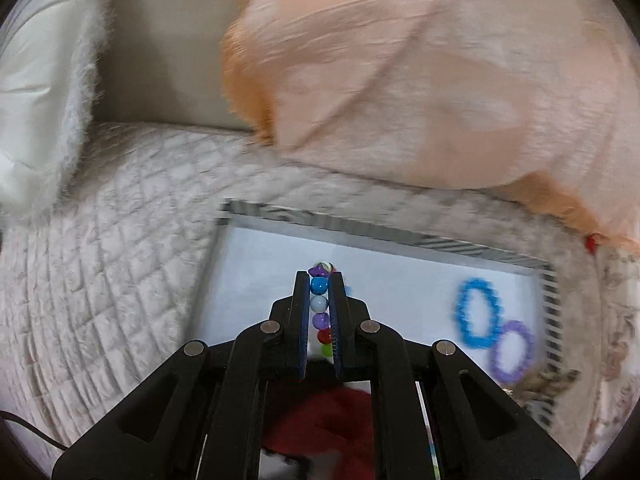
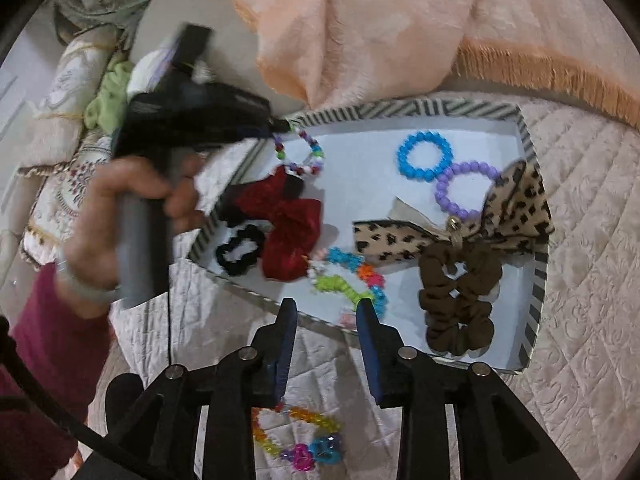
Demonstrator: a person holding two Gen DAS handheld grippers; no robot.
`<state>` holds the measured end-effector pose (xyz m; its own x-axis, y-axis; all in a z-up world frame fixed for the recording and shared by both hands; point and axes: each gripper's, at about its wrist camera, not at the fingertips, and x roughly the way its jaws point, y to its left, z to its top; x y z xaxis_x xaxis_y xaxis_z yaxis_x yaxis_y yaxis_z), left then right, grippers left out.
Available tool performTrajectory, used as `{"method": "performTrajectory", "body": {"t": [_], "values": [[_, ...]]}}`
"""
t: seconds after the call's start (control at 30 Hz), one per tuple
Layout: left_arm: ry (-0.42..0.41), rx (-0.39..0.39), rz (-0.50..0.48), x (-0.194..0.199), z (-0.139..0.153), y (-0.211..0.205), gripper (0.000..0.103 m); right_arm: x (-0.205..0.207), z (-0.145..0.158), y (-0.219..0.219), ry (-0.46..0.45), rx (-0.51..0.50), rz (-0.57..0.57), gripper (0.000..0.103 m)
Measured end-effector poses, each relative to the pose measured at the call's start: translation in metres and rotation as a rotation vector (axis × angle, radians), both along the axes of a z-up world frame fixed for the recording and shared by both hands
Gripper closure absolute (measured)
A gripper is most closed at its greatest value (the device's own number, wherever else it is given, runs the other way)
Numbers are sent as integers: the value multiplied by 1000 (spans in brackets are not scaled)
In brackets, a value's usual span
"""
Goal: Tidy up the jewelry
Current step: 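Open right tool dropping flower bracelet in tray while left tool releases multicolor bracelet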
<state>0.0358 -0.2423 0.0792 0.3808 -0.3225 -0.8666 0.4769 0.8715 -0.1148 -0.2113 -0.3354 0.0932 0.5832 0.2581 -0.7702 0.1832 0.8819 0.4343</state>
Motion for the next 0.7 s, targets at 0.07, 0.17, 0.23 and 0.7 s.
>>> {"method": "performTrajectory", "body": {"t": [0.07,0.17,0.23,0.7], "values": [[6,19,23,9,-6,6,95,1,2,2,-4,-4,3,72],[6,45,47,16,-13,13,95,1,0,5,5,-2,-2,71],[8,44,57,16,-15,16,94,1,-2,8,21,-19,3,71],[-66,64,38,-46,20,52,53,-24,20,13,-4,-124,-77,66]]}}
